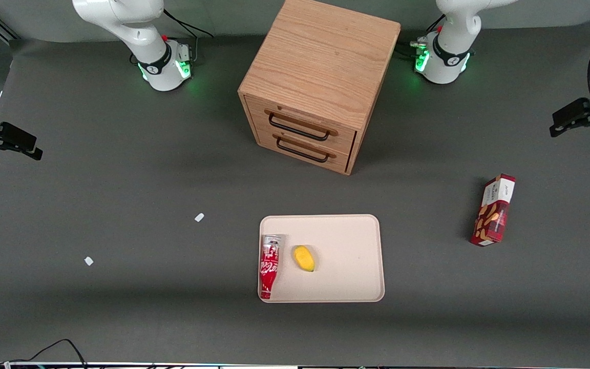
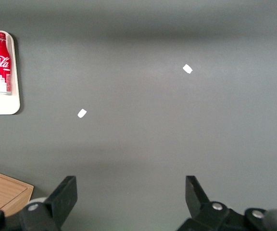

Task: Place red cookie box on tray
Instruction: 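Move the left gripper down over the red plaid cookie box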

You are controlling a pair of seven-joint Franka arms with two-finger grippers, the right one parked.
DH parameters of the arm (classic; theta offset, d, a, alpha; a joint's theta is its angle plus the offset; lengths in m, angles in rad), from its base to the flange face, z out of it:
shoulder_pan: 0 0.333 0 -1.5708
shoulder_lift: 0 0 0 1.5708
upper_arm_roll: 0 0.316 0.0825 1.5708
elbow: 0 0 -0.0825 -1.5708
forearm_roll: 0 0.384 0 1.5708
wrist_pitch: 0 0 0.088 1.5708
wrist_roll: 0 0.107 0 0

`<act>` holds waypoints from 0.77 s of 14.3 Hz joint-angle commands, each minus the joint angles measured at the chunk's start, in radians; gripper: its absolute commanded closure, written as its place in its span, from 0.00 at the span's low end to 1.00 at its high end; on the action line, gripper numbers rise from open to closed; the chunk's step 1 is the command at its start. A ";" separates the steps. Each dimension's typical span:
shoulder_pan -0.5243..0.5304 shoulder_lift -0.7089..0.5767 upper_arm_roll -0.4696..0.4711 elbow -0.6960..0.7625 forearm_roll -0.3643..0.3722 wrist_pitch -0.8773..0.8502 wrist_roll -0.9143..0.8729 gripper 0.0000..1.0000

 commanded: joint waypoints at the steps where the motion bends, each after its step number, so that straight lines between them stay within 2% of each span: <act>1: 0.006 0.070 0.014 -0.043 0.036 0.066 0.165 0.00; 3: 0.004 0.109 0.034 -0.098 0.066 0.184 0.224 0.00; 5: 0.004 0.146 0.035 -0.181 0.141 0.314 0.242 0.00; 8: 0.006 0.173 0.037 -0.354 0.146 0.580 0.250 0.00; 11: 0.004 0.233 0.051 -0.442 0.134 0.731 0.241 0.00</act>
